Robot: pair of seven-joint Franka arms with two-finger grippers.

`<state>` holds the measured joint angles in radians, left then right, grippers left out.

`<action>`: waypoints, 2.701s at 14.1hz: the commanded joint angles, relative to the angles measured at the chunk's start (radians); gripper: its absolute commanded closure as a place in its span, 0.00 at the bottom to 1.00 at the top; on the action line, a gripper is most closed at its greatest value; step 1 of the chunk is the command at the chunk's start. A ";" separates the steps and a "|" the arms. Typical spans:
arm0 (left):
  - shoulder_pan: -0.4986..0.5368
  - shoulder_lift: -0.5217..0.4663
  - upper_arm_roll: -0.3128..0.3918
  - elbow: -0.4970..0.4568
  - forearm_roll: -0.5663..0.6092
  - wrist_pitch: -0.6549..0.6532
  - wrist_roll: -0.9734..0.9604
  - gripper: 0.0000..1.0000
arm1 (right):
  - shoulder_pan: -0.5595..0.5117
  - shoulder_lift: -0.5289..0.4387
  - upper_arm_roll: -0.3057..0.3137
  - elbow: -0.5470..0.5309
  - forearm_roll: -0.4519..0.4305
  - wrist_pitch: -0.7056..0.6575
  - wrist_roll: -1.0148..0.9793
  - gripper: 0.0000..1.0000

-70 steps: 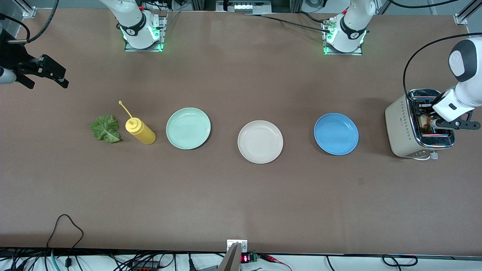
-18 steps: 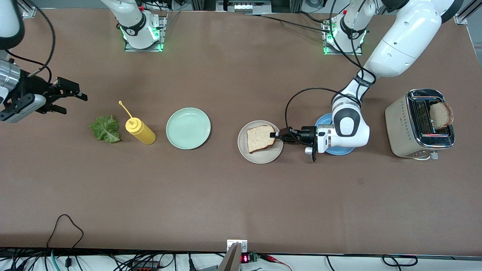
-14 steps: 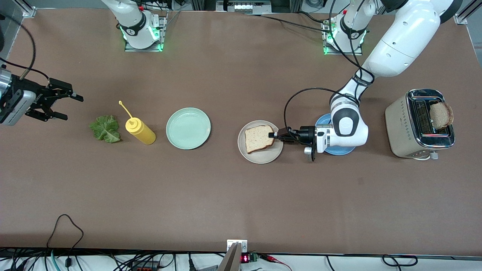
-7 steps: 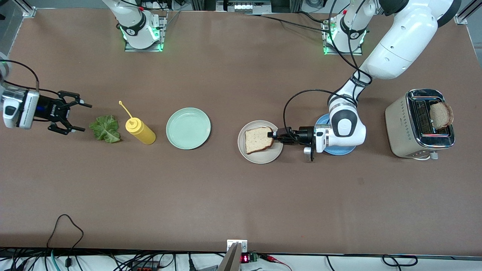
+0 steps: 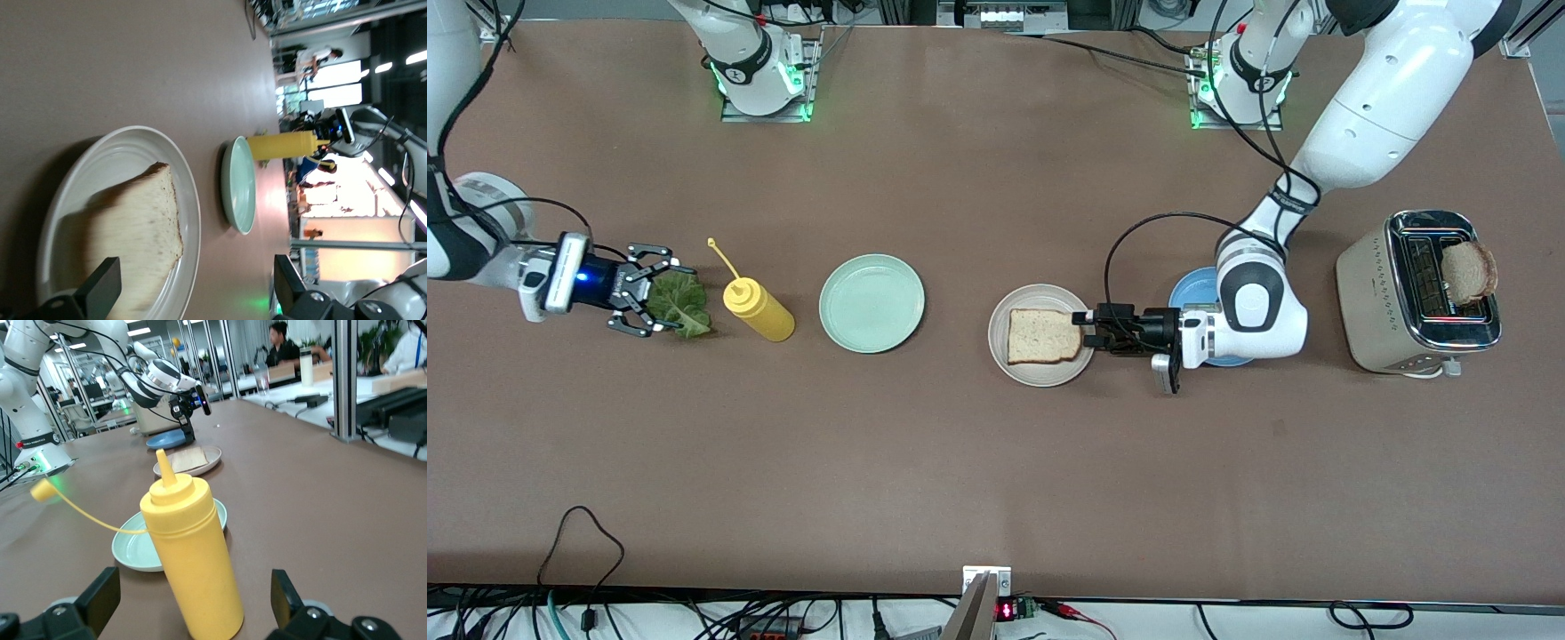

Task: Make sandwich in beige plate with both arms
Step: 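Grasp the yellow bottle with the right gripper while the left gripper withdraws, then lift the yellow bottle and carry it over the bread with the right gripper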

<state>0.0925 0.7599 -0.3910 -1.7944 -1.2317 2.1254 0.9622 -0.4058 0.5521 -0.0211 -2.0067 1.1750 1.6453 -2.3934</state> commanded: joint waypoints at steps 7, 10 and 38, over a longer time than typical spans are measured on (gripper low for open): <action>-0.002 -0.251 0.004 -0.013 0.665 -0.009 -0.604 0.00 | 0.019 0.152 0.041 0.019 0.146 -0.062 -0.270 0.00; 0.003 -0.278 0.006 -0.013 0.884 -0.039 -0.696 0.00 | 0.042 0.163 0.043 0.020 0.176 -0.062 -0.291 0.00; -0.160 -0.838 0.324 0.070 1.279 -0.461 -0.973 0.00 | 0.202 0.095 0.049 0.095 0.282 0.039 -0.160 0.67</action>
<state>-0.0467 -0.0609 -0.0842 -1.7267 0.0555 1.6766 -0.0001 -0.2436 0.7062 0.0334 -1.9265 1.4505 1.6457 -2.6448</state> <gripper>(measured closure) 0.000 0.551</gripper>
